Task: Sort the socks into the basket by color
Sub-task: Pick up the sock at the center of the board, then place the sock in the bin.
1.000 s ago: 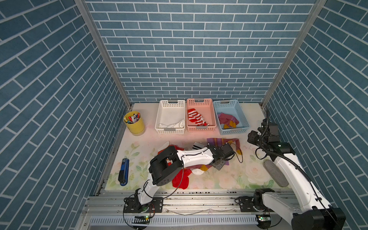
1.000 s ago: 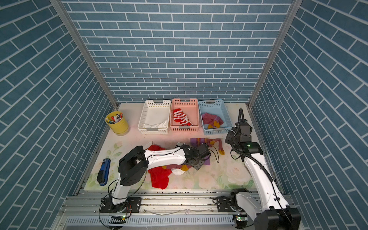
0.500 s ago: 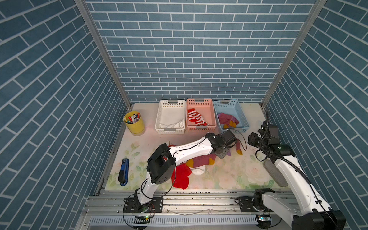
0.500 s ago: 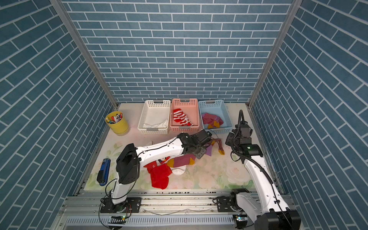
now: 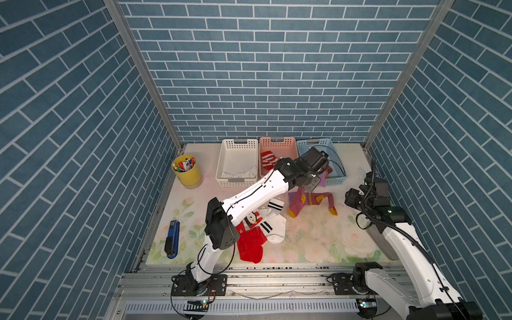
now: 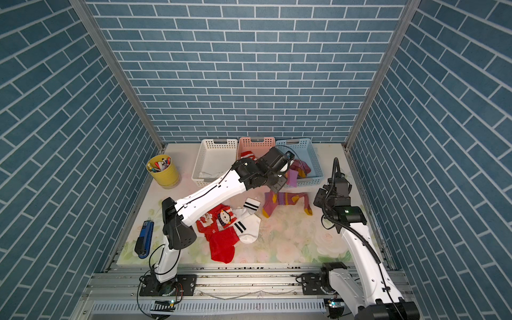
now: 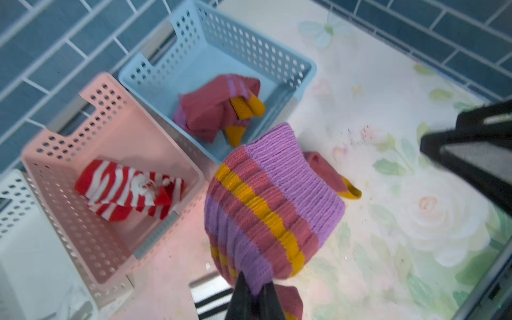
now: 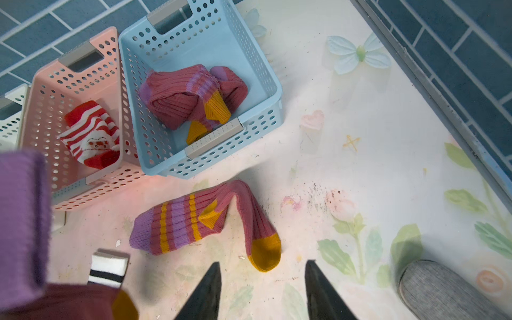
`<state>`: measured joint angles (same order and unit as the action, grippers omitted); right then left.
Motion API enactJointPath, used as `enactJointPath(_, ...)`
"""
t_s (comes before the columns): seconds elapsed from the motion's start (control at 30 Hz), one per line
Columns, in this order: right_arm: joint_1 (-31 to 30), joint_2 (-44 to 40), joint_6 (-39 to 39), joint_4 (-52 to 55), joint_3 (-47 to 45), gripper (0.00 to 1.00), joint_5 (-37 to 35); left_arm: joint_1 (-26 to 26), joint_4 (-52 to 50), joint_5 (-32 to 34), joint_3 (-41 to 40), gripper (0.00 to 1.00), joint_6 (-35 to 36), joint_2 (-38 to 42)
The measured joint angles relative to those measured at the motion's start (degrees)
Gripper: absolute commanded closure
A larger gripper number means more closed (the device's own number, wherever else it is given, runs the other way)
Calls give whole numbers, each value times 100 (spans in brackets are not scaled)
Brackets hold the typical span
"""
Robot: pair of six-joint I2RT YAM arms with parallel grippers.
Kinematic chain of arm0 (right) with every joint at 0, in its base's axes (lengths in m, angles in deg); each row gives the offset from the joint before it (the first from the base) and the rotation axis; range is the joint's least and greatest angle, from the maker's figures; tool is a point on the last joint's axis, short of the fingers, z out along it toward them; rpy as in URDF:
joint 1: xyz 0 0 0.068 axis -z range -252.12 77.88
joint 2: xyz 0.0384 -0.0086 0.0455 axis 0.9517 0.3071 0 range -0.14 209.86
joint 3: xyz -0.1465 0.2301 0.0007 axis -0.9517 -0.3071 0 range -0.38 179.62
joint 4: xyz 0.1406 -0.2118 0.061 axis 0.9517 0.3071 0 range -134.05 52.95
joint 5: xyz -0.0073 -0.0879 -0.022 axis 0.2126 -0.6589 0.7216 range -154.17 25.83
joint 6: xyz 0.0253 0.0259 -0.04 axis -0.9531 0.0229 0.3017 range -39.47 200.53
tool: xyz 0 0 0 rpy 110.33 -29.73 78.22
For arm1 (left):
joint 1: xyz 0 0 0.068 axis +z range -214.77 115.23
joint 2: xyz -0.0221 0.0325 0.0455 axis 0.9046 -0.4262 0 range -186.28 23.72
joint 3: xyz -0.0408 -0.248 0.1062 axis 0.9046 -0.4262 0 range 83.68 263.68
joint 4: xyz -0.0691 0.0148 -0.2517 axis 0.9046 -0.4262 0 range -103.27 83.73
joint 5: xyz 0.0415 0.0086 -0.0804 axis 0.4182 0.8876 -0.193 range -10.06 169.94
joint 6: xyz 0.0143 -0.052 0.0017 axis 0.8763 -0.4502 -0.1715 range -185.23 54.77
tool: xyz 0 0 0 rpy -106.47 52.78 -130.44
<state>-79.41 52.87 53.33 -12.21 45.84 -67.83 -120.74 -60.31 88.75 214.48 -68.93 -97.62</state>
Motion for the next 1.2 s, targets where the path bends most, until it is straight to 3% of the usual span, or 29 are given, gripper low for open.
enactJointPath(0.13, 0, -17, -7, -13, -111, 52, 98, 107, -212, 4, 1097, 100, 251, -616)
enactJointPath(0.23, 2, -61, -17, -11, -181, 52, 160, 175, -177, -50, 1469, 100, 378, -896)
enactJointPath(0.47, 2, -190, -107, -4, -275, 52, 299, 411, 595, -144, 1475, 100, 623, -973)
enactJointPath(0.83, 2, -361, -116, 15, -374, 52, 409, 566, 2883, -109, 1615, 98, 1191, -1051)
enactJointPath(1.03, 2, -431, -151, 35, -424, 52, 439, 647, 3799, -232, 2173, 96, 1137, -1694)
enactJointPath(1.2, 2, -490, -153, 57, -483, 53, 452, 785, 4319, -199, 2059, 92, 918, -2118)
